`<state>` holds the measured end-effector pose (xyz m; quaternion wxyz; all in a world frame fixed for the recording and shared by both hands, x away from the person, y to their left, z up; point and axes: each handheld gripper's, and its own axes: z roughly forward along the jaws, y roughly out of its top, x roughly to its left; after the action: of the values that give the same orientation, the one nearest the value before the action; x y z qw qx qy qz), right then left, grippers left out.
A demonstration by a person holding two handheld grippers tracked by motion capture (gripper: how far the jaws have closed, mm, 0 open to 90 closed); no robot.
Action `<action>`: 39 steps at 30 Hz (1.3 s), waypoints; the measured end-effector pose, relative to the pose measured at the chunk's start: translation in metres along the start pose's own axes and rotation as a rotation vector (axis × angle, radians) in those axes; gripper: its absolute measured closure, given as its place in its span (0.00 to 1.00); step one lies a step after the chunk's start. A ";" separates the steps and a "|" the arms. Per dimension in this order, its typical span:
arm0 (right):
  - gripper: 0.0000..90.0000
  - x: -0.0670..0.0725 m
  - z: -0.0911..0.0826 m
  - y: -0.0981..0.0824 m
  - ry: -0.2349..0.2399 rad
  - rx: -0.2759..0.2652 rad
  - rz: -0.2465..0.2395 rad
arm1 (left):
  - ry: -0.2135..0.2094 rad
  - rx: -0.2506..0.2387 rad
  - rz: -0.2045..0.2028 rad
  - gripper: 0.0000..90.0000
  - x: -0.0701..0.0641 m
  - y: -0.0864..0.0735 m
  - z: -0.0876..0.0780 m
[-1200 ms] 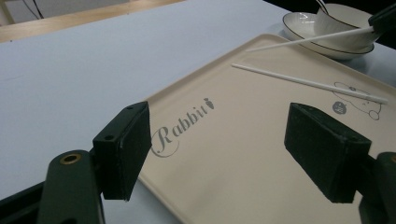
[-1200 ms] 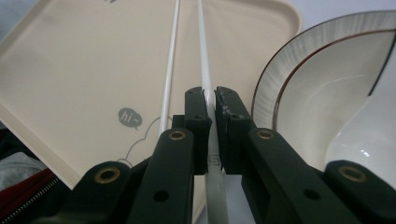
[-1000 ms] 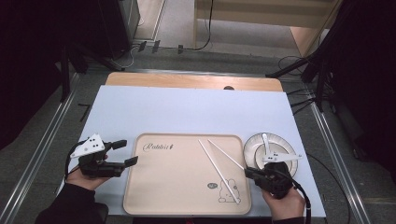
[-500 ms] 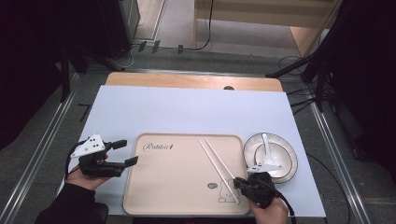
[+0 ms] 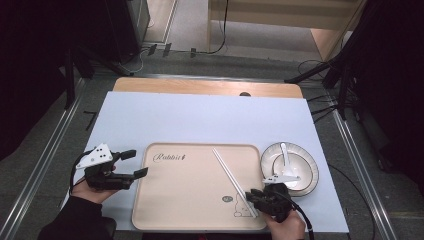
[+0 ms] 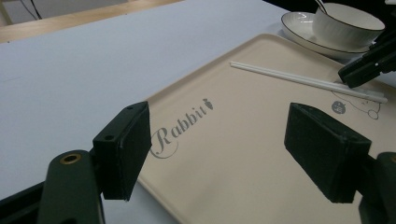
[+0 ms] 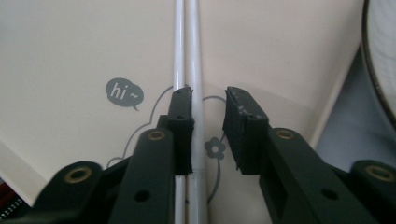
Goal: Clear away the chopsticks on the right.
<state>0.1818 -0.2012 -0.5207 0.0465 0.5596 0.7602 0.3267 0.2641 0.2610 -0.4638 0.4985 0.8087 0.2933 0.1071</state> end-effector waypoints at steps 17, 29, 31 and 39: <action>0.46 -0.009 -0.034 0.024 0.167 -0.170 -0.114 | 0.000 0.007 -0.002 0.26 -0.001 -0.002 -0.002; 0.32 -0.042 -0.053 0.044 0.203 -0.264 -0.280 | 0.007 0.004 -0.009 0.26 0.000 -0.003 -0.003; 0.31 -0.050 -0.056 0.046 0.195 -0.280 -0.290 | 0.009 0.004 -0.010 0.26 -0.001 -0.003 -0.004; 0.29 -0.076 -0.070 0.051 0.196 -0.348 -0.353 | 0.013 0.006 -0.013 0.26 -0.001 -0.004 -0.005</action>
<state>0.2212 -0.2907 -0.4607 0.1243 0.3676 0.7793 0.4920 0.2600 0.2653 -0.4648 0.4950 0.8074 0.3022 0.1082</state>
